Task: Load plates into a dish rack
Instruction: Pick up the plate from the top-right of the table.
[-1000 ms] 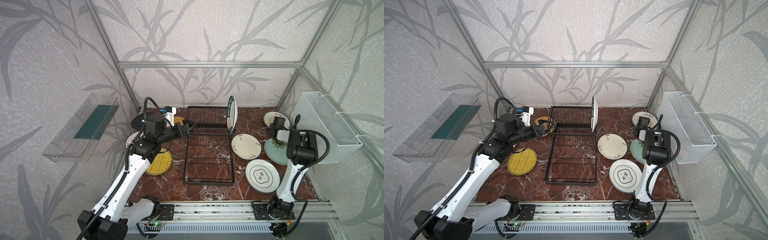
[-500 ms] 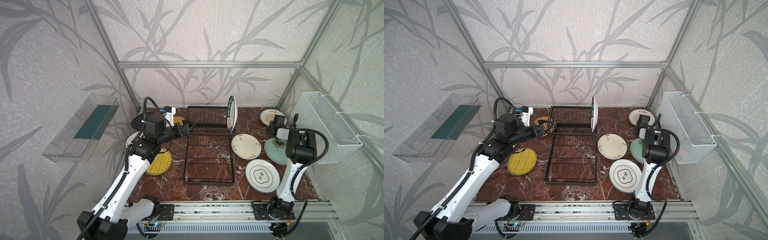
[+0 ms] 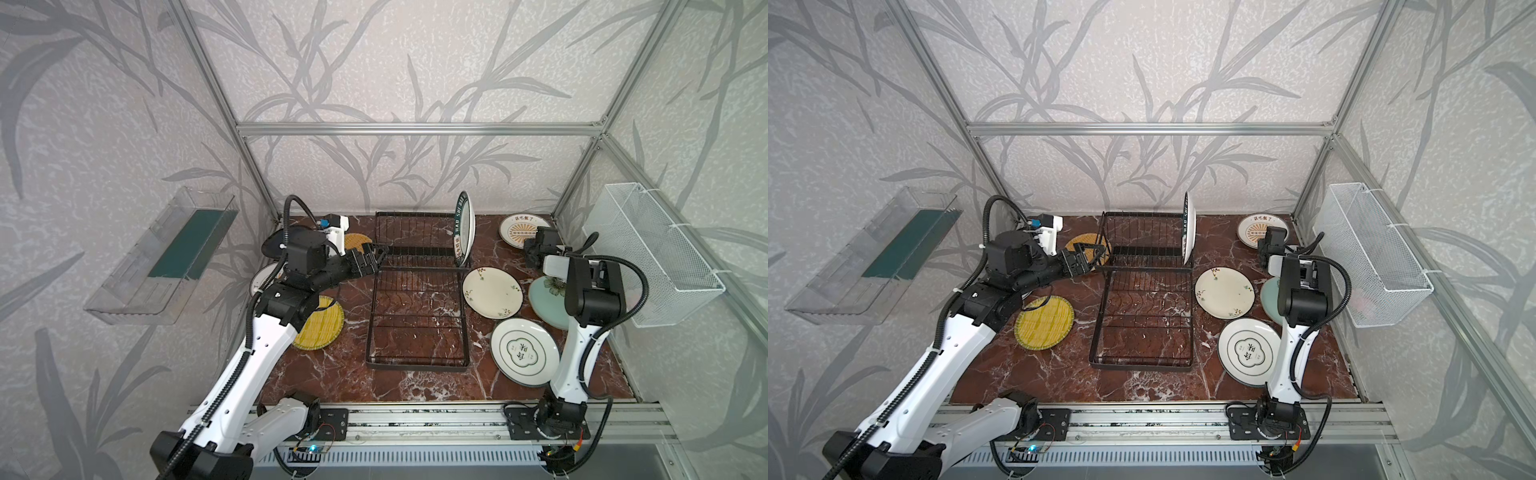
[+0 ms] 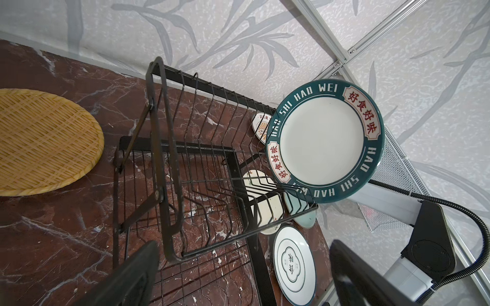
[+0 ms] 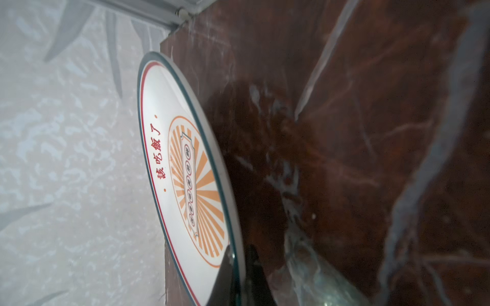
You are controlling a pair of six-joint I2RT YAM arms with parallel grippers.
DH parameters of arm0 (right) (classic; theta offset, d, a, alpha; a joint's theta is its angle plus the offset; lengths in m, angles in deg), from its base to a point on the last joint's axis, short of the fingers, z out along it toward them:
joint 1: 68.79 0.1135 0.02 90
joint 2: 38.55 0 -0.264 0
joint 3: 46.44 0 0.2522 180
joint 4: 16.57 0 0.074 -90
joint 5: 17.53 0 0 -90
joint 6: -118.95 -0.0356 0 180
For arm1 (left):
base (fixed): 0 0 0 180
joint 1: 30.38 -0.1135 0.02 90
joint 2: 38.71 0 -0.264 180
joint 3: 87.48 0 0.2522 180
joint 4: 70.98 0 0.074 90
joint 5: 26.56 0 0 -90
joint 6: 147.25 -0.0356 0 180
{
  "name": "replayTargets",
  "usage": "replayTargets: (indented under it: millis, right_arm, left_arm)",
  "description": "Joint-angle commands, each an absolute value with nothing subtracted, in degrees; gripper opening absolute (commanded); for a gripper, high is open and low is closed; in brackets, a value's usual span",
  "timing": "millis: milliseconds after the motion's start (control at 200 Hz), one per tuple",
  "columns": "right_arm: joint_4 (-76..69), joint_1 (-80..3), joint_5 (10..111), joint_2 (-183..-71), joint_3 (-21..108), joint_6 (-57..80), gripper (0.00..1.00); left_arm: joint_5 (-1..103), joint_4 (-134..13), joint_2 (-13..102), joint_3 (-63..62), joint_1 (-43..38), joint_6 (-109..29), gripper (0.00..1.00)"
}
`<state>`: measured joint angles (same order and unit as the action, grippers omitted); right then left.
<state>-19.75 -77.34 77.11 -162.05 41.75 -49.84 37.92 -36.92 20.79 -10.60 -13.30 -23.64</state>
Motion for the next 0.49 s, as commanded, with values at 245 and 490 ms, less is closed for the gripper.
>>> replayTargets:
  millis: [245,490]
  right_arm:
    - [-23.7,-77.7,69.0,-156.2,37.0,-43.5,0.00]
    - [-24.6,-78.2,65.6,-149.0,32.9,-41.5,0.00]
  left_arm:
    - [41.9,-33.3,18.1,-11.3,-13.6,-26.4,0.99]
    - [42.1,-33.1,16.8,-11.8,-13.5,-28.2,0.99]
